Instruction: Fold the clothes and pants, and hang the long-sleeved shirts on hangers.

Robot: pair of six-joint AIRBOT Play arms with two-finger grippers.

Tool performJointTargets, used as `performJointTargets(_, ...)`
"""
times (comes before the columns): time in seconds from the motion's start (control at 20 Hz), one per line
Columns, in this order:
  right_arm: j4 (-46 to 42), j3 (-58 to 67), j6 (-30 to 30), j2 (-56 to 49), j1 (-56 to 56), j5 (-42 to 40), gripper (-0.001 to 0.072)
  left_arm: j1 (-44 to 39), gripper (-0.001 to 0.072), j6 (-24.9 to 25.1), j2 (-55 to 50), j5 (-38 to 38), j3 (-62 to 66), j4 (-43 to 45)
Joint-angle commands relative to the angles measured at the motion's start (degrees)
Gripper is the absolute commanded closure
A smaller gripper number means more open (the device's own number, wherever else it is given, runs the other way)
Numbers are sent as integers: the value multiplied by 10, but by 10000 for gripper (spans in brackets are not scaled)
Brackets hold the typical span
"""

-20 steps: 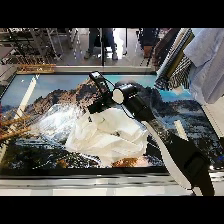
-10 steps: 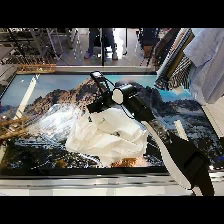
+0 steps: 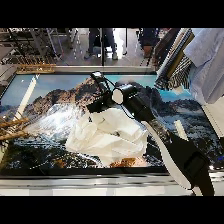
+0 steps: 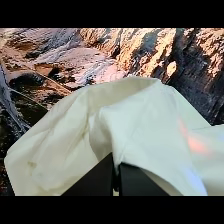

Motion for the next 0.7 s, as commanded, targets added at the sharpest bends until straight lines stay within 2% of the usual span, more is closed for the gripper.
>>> performJointTargets(0.0, 0, 0, 0, 0, 1, 0, 691, 3, 246, 7, 37, -3, 1, 6)
performJointTargets(0.3, -5, 0, 0, 0, 1, 10, 691, 4, 246, 6, 9, -30, -1, 60)
performJointTargets(0.65, -12, 0, 0, 0, 1, 15, 691, 22, 247, 0, -31, -17, -1, 61)
